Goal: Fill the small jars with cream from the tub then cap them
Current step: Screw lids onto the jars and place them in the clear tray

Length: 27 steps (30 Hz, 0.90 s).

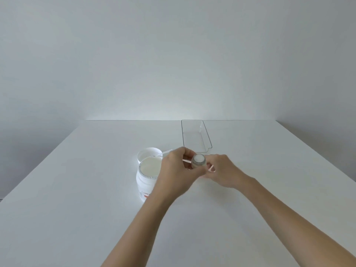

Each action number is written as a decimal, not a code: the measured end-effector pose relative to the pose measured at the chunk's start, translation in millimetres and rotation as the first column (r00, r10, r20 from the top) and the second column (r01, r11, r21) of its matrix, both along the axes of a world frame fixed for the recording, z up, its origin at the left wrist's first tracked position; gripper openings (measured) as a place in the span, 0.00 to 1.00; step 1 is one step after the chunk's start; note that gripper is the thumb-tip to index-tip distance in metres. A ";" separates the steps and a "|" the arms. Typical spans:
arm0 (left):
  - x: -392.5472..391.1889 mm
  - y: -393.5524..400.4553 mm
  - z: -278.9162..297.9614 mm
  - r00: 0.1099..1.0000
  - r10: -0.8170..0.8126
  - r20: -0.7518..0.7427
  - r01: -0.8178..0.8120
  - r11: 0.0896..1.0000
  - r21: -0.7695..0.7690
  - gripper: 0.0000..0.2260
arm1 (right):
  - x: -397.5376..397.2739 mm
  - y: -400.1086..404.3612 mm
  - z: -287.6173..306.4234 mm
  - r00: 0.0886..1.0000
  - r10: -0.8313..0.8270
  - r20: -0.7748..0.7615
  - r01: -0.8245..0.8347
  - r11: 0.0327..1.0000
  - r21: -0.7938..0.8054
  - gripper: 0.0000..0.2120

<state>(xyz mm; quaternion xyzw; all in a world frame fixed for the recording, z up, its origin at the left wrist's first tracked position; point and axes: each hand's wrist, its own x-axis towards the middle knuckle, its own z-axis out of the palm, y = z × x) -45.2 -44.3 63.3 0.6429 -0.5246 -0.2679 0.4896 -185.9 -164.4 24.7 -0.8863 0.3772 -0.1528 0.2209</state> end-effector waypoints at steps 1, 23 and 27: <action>2.7 1.6 2.7 1.000 0.014 -0.010 -0.014 1.000 -0.005 0.13 | 7.1 0.8 -4.4 1.000 0.007 -0.009 -0.007 1.000 0.014 0.09; 23.7 6.7 3.5 0.981 0.078 -0.176 -0.091 0.994 -0.063 0.12 | -14.0 5.5 46.9 0.704 -0.300 0.644 0.001 0.907 0.422 0.06; 13.6 4.7 -1.9 0.983 0.011 -0.184 -0.035 0.991 -0.125 0.12 | -11.4 24.8 77.0 0.649 -0.300 0.699 -0.127 0.863 0.489 0.07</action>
